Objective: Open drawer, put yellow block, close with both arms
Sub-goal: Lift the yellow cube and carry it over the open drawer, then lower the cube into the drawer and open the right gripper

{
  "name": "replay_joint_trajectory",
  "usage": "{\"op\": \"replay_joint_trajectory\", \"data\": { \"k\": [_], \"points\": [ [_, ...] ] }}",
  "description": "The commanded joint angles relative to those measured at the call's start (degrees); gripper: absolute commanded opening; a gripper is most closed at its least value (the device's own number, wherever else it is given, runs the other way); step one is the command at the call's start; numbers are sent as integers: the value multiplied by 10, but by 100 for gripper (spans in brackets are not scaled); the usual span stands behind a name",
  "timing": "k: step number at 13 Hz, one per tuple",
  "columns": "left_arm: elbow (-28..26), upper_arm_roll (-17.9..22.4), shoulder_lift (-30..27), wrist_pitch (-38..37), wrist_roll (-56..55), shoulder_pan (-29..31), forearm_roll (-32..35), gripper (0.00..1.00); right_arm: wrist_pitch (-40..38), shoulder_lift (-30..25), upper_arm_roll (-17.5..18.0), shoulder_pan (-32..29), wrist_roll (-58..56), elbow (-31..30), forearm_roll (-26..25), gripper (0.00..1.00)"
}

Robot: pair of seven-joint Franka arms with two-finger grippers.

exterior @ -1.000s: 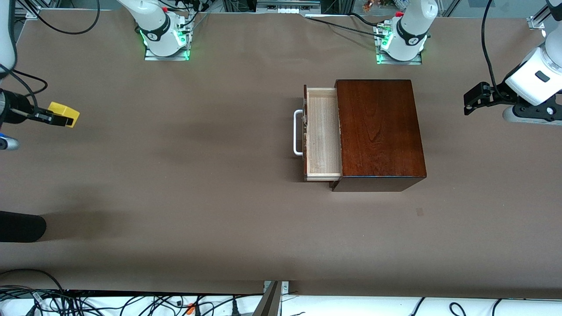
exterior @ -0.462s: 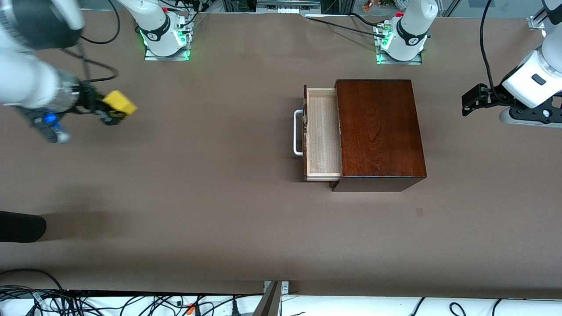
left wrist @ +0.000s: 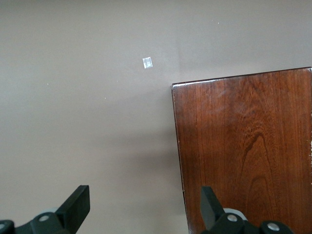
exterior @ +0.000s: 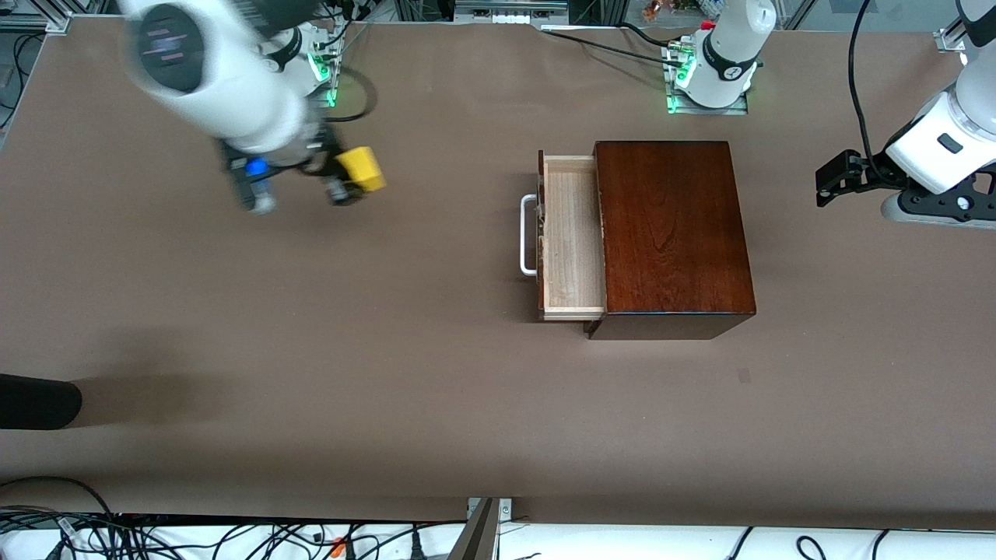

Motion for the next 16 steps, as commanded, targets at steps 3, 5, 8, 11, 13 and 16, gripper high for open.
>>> {"op": "replay_joint_trajectory", "data": {
  "k": [3, 5, 8, 11, 13, 16],
  "points": [
    [20, 0, 10, -12, 3, -1, 1, 100, 35, 134, -5, 123, 212, 148, -24, 2],
    [20, 0, 11, -12, 3, -2, 1, 100, 60, 190, -6, 169, 299, 209, -55, 2],
    [20, 1, 11, -12, 3, -2, 1, 100, 97, 240, -8, 212, 360, 247, -81, 2],
    [20, 0, 11, -12, 3, -2, 1, 100, 144, 274, -9, 236, 384, 247, -100, 2],
    [20, 0, 11, -12, 3, -2, 1, 100, 169, 297, -10, 245, 386, 246, -100, 2],
    [20, 0, 11, -11, 3, -2, 1, 100, 187, 320, -10, 251, 386, 244, -100, 2]
  ]
}}
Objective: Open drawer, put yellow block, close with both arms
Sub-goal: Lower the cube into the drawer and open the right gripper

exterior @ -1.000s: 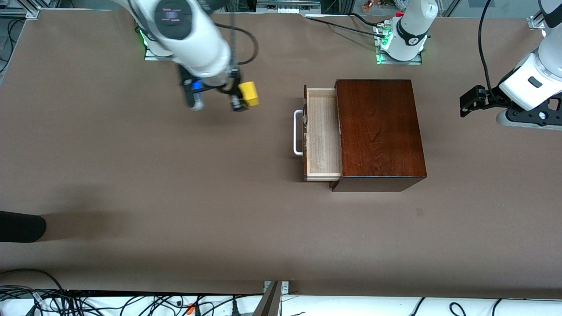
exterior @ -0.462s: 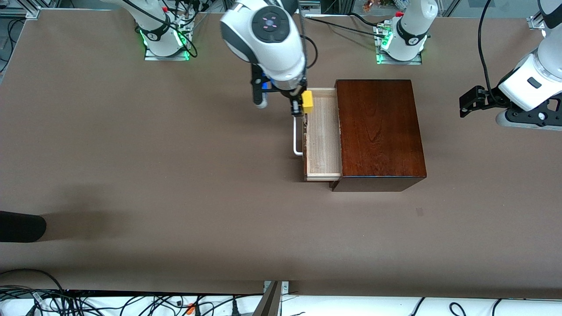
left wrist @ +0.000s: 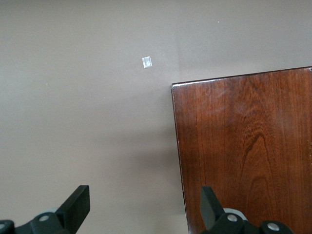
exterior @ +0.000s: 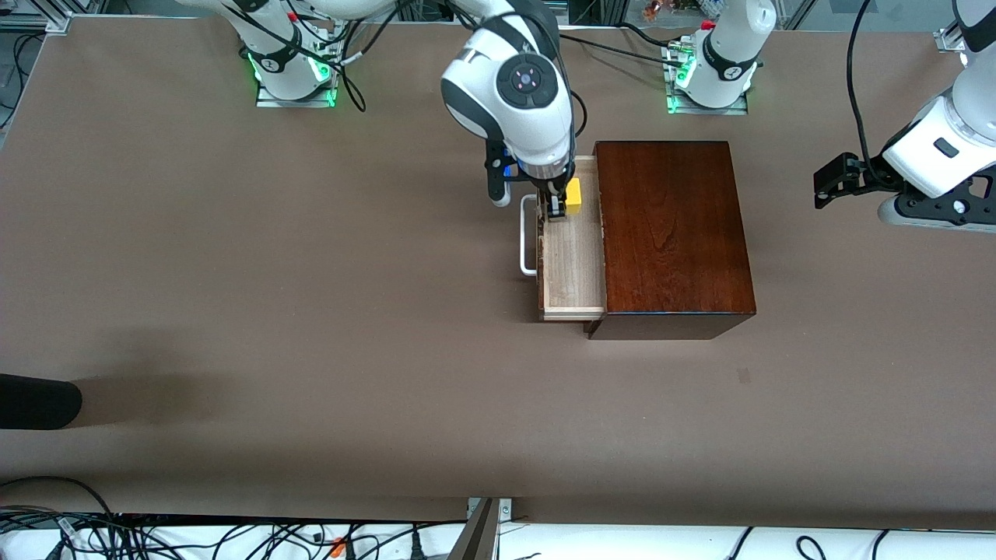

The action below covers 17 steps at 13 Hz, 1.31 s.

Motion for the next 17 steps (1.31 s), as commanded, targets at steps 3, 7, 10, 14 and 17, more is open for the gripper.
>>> {"op": "replay_joint_trajectory", "data": {
  "k": [3, 7, 10, 14, 17],
  "points": [
    [18, 0, 7, -12, 3, -2, 1, 100, 19, 40, -5, 16, 16, 21, -10, 2],
    [18, 0, 9, -11, 3, -2, 1, 100, 43, 55, -6, 22, 21, 1, -9, 30],
    [18, 0, 9, -11, 3, -2, 1, 100, 41, 50, -7, 17, 23, 3, -9, 100],
    [18, 0, 15, -11, 5, -11, 1, 100, -48, 19, -4, -11, 18, 47, -3, 100],
    [18, 0, 20, -13, 10, -21, 1, 100, -116, -29, -1, -59, -38, 64, -1, 100]
  ]
}}
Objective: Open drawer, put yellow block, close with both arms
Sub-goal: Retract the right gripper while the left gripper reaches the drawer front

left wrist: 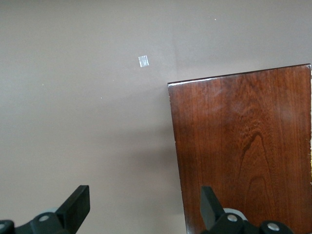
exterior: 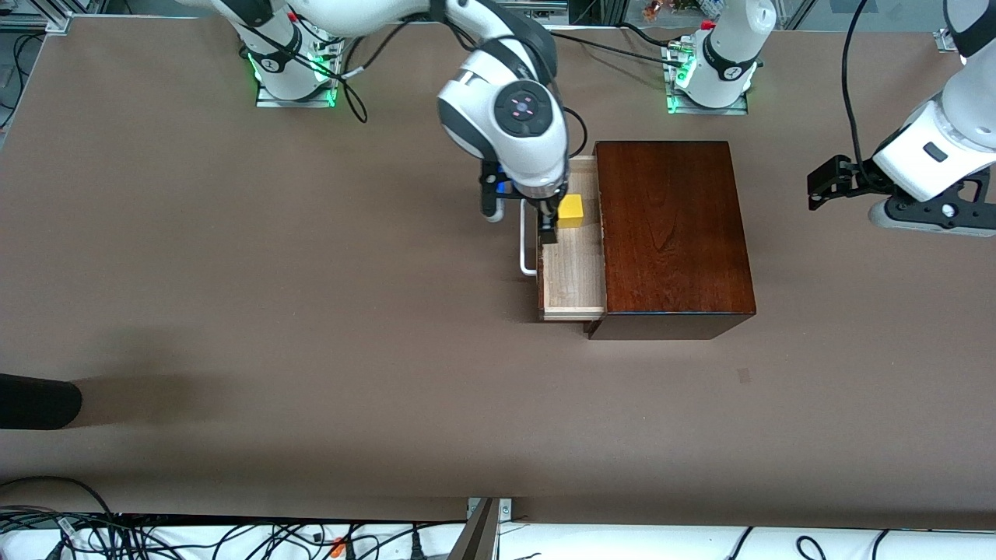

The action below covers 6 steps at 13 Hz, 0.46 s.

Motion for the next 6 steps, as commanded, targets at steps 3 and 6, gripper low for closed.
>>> {"op": "replay_joint_trajectory", "data": {
  "k": [3, 6],
  "points": [
    [18, -1, 27, -28, 10, -57, -10, 100, -110, -79, 2, -75, -198, -3, 4, 100],
    [16, -1, 48, -28, 84, -136, -13, 100, -210, -116, 1, -150, -440, -10, 9, 100]
  ]
}}
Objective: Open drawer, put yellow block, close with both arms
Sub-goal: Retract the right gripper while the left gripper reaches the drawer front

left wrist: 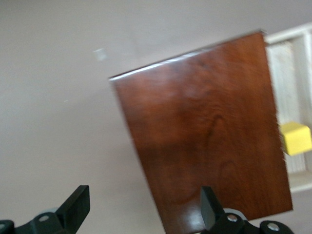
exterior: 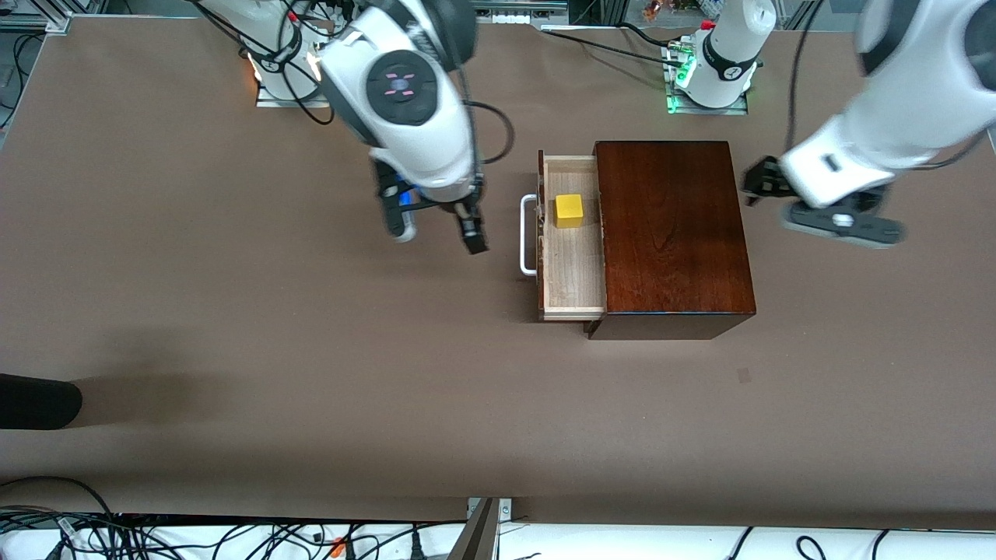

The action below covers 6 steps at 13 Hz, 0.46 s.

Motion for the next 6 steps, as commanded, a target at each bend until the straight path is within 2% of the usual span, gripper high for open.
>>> {"op": "replay_joint_trajectory", "data": {
  "k": [1, 2, 4, 6],
  "points": [
    [16, 4, 25, -13, 95, -72, -8, 100, -64, -48, 3, -73, -216, -30, 8, 100],
    [16, 5, 38, -9, 117, -91, -31, 100, -75, -72, -8, -95, -294, -51, 8, 100],
    [17, 4, 67, 11, 130, -114, -125, 100, -72, -136, -69, -106, -461, -127, 8, 100],
    [14, -7, 89, 55, 144, -154, -147, 100, -68, -183, -129, -106, -607, -180, 8, 100]
  ]
}}
